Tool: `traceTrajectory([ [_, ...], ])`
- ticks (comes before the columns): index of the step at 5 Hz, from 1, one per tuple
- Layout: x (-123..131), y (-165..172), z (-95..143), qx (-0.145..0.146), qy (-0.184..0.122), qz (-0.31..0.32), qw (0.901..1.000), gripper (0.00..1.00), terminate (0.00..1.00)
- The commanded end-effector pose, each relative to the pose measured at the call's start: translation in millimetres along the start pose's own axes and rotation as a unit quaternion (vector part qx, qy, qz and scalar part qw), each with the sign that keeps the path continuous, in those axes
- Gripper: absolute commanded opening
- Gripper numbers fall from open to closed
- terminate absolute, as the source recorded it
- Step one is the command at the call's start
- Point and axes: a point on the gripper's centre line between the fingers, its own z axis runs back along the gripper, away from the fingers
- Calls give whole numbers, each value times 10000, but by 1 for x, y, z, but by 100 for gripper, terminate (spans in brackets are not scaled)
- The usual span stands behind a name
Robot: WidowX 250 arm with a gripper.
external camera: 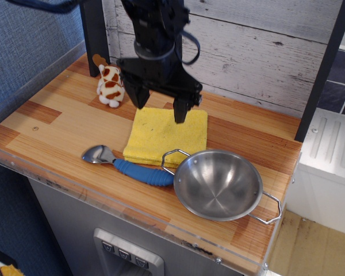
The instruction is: Move towel towards bottom left corner of counter.
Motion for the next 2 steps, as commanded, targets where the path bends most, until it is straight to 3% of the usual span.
traceTrajectory([
  [1, 0, -12, -23, -8, 251, -170, 9995, 100, 0],
  [2, -2, -17, -32, -74, 378, -150, 9991, 100, 0],
])
